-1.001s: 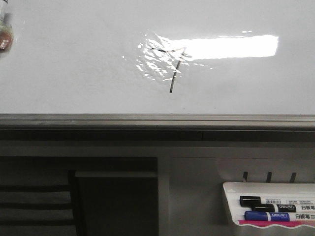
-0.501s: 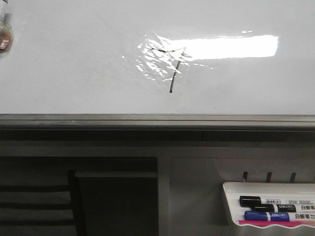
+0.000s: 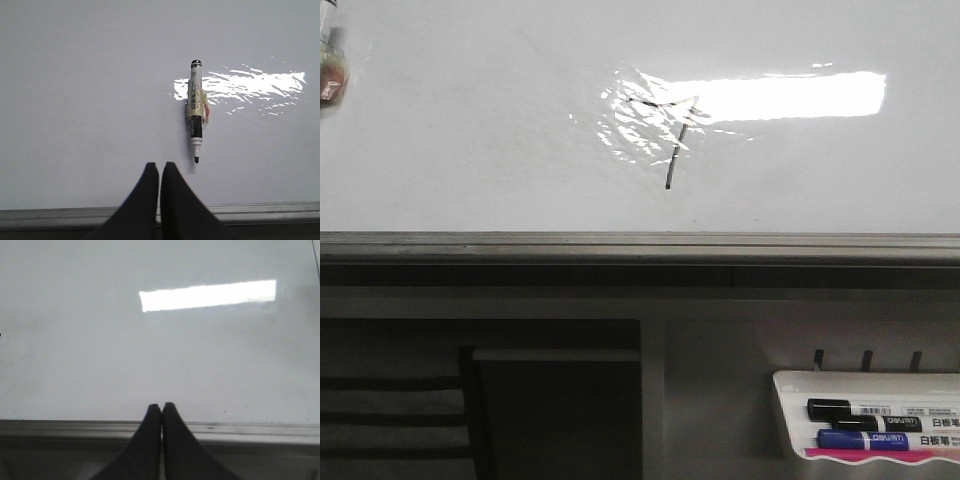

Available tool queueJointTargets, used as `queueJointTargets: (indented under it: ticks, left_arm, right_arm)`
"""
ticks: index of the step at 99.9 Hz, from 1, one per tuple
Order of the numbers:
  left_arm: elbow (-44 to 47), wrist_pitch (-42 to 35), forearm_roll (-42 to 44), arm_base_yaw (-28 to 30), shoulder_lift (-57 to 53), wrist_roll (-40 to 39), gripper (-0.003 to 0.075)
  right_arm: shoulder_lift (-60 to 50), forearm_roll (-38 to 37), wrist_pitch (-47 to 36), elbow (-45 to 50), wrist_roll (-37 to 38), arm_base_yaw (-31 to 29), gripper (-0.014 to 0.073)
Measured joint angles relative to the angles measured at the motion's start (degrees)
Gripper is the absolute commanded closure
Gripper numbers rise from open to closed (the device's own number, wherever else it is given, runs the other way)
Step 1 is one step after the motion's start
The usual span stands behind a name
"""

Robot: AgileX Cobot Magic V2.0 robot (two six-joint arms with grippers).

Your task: Write number 7 on whiteboard

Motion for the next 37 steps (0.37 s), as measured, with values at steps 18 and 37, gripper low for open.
queueJointTargets:
  ticks: [18, 37]
  left_arm:
    - [0.0, 0.0, 0.0, 0.0, 0.0, 0.0, 0.0741]
    - [0.0, 0.0, 0.0, 0.0, 0.0, 0.0, 0.0741]
  right_arm:
    - [-0.1, 0.0, -0.5, 0.0, 0.0, 0.0, 0.0665]
    - [-0.1, 0.0, -0.8, 0.0, 0.0, 0.0, 0.0665]
